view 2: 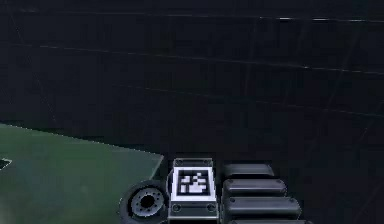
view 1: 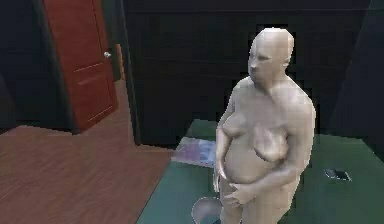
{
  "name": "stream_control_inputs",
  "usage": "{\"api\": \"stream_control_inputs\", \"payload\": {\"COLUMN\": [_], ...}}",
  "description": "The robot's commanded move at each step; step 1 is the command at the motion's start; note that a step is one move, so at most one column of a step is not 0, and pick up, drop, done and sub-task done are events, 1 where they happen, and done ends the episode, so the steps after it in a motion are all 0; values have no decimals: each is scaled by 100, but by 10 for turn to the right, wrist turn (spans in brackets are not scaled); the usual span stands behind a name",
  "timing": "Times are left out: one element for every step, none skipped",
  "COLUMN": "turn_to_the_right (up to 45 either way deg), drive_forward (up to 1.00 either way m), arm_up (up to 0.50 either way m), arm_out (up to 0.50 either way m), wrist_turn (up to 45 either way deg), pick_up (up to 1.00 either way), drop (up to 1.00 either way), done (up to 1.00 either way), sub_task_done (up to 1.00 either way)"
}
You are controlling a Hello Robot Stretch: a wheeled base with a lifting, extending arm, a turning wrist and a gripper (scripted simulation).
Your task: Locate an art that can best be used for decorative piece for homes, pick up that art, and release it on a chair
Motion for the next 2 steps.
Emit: {"api": "stream_control_inputs", "payload": {"turn_to_the_right": [450, 450], "drive_forward": [0, 0], "arm_up": [0, 0], "arm_out": [0, 0], "wrist_turn": [0, 0], "pick_up": [0, 0], "drop": [0, 0], "done": [0, 0], "sub_task_done": [0, 0]}}
